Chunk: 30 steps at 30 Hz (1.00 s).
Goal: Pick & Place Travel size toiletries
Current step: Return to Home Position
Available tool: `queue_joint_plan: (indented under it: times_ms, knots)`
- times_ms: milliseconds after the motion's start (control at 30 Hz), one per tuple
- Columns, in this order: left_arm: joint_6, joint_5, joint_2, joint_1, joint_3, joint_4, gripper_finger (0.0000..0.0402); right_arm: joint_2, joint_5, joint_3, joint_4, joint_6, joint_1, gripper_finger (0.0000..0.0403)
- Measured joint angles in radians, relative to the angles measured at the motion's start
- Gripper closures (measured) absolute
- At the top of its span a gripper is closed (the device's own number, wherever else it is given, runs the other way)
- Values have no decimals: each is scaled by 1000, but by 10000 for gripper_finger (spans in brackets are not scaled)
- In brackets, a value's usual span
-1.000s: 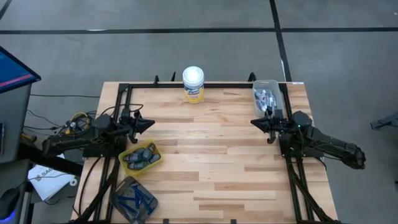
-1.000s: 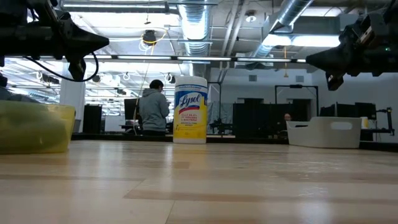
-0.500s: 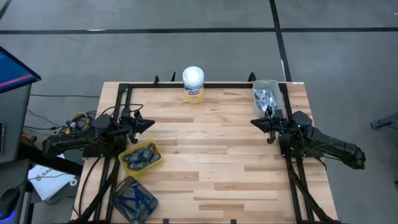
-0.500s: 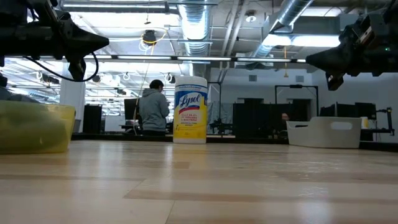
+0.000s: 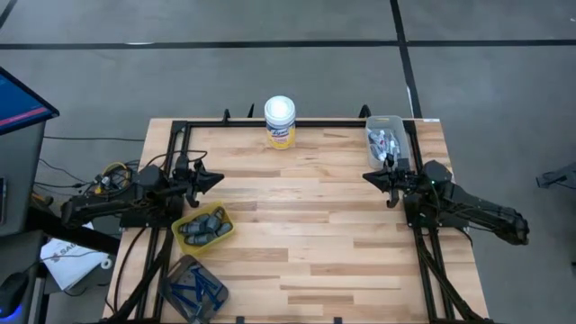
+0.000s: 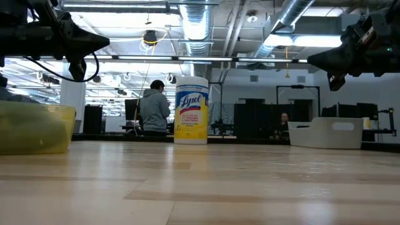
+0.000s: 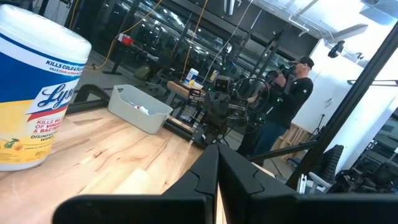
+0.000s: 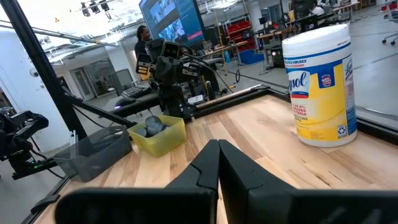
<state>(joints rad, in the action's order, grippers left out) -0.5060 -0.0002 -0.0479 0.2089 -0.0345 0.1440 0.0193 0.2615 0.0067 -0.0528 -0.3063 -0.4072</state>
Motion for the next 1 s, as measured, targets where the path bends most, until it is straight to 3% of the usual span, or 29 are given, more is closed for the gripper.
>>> queue_joint_plan:
  times_ms: [1000]
  knots:
    - [0, 0, 0, 0, 0, 15, 400, 0, 0, 0, 0, 0, 0, 403]
